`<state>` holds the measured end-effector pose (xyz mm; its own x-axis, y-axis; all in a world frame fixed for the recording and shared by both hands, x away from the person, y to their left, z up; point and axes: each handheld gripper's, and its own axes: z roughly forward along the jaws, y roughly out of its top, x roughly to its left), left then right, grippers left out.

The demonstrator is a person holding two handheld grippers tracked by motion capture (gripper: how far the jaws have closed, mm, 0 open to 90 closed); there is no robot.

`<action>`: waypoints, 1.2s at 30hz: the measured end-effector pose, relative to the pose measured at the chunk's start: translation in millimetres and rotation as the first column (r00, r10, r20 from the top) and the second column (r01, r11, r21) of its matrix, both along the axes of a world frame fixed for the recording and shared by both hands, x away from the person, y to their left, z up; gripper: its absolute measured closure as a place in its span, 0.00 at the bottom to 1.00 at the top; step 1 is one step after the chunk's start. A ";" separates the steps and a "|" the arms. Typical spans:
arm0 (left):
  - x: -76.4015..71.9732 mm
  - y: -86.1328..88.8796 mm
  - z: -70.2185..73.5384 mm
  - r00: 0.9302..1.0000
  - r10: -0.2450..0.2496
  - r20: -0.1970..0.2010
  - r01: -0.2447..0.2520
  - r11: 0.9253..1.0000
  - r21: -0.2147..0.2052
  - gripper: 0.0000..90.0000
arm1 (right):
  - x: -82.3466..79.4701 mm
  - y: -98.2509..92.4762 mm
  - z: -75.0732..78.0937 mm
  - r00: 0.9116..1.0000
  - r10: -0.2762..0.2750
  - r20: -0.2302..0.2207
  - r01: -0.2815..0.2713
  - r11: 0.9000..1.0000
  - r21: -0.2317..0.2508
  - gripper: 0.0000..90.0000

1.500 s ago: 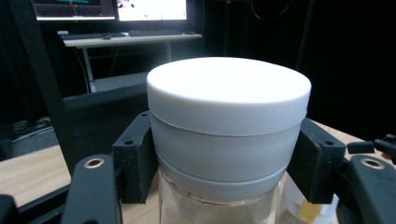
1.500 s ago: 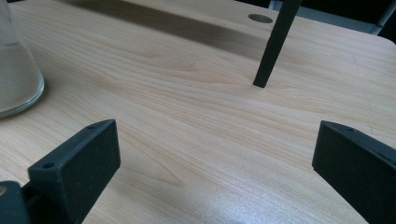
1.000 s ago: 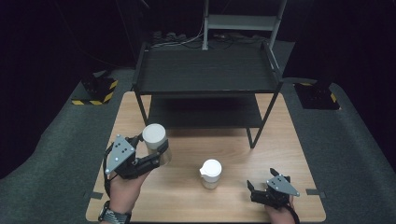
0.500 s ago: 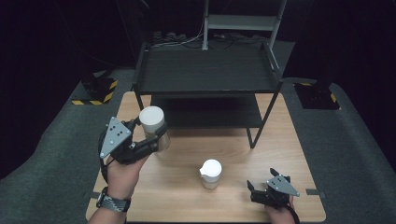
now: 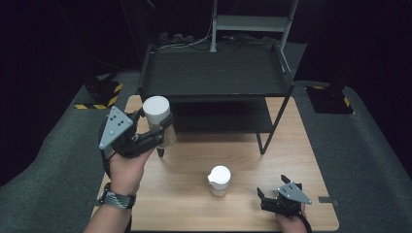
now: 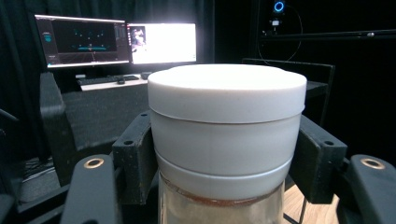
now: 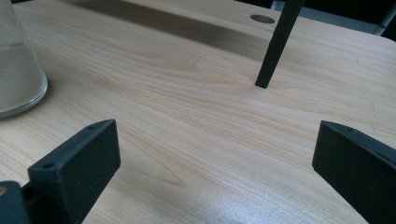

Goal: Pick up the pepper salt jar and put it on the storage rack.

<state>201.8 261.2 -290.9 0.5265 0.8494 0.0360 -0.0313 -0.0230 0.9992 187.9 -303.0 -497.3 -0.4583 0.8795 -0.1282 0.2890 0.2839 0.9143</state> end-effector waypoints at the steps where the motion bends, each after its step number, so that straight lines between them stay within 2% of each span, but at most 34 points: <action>1: 0.7 -0.8 2.0 1.000 0.002 0.002 -0.002 1.000 0.000 0.38 | 0.0 0.0 0.0 1.000 0.000 0.000 0.000 1.000 0.000 0.00; 20: 14.2 -17.0 37.3 0.998 0.013 0.068 -0.013 1.000 0.002 0.37 | -0.2 -0.3 -0.1 1.000 0.011 0.004 -0.011 1.000 -0.007 0.00; 32: 27.5 -25.3 52.4 0.997 0.013 0.071 -0.011 1.000 -0.022 0.37 | -1.9 -0.4 -1.0 1.000 0.008 0.008 -0.008 1.000 -0.004 0.00; 36: 32.0 -28.4 57.1 0.997 0.020 0.074 -0.019 1.000 -0.017 0.37 | -2.3 -1.4 -1.5 1.000 0.011 0.012 -0.011 1.000 0.000 0.00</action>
<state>233.8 232.9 -233.9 0.5063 0.8602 0.0605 -0.1055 -0.0078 0.9944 185.5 -304.4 -498.8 -0.4663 0.8745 -0.1337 0.2751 0.2869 0.9176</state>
